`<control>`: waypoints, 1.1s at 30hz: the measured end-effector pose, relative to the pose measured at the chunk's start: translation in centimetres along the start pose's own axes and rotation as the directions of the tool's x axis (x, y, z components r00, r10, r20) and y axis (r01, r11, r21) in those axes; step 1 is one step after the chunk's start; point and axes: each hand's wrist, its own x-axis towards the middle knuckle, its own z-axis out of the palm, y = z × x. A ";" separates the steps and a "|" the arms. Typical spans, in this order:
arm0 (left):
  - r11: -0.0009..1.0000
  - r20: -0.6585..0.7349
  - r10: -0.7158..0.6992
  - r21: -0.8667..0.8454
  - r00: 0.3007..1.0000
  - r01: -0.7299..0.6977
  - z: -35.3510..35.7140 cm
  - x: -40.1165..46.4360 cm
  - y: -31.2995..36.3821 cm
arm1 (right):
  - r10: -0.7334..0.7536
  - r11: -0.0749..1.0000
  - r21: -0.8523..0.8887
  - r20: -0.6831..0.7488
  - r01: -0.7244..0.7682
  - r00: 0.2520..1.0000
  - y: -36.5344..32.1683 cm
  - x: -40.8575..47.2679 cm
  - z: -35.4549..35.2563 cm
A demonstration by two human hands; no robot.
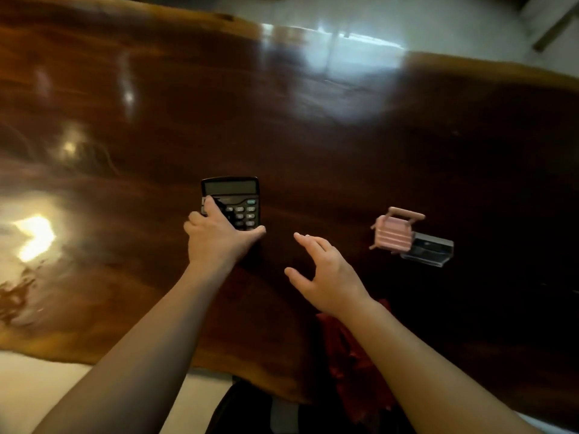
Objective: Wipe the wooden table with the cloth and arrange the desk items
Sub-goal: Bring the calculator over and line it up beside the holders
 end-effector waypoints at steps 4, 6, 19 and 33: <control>0.994 0.033 0.097 0.047 0.995 -0.098 2.3 -1.7 5.5 | 0.069 0.997 0.026 -0.073 -0.068 0.995 3.7 -1.7 -2.4; 0.988 0.046 0.141 0.057 0.989 -0.144 3.4 -2.5 7.7 | 0.096 0.995 0.034 -0.101 -0.093 0.990 5.1 -2.4 -3.3; 0.942 0.167 0.230 0.210 0.959 -0.263 11.7 -5.3 17.3 | 0.252 0.966 0.092 -0.163 -0.240 0.954 13.6 -7.6 -6.8; 0.924 0.147 0.164 0.323 0.976 -0.204 15.3 -6.0 18.0 | 0.282 0.956 0.116 -0.135 -0.268 0.950 15.9 -9.2 -7.0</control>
